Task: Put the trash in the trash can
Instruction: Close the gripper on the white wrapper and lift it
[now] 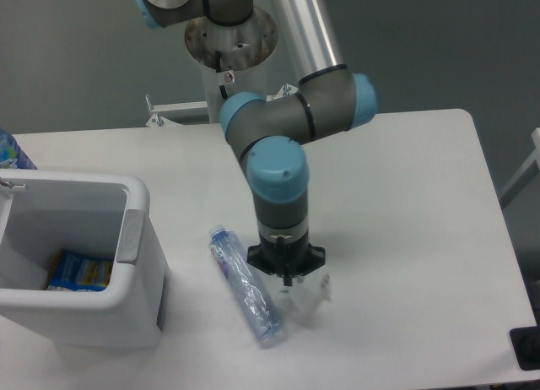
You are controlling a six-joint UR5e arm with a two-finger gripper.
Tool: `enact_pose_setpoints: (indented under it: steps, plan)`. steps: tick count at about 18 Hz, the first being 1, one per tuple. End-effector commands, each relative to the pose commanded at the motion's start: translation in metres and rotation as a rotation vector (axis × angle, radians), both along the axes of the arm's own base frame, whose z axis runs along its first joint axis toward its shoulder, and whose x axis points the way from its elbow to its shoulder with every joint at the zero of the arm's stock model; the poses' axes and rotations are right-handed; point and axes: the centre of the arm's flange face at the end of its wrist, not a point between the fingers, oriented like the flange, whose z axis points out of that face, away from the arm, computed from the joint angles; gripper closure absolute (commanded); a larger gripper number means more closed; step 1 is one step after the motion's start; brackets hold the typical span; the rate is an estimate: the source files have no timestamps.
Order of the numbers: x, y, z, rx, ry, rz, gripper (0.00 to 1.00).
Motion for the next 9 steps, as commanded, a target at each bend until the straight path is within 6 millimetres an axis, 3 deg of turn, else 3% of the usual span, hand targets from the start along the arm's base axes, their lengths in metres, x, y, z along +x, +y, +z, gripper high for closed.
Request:
enact_pose_setpoints:
  steps: [5,9]
  plan:
    - [-0.014,-0.002,0.021,0.06,-0.01,0.085,1.0]
    - [-0.019,0.005,0.05,0.161,-0.047,0.156,1.0]
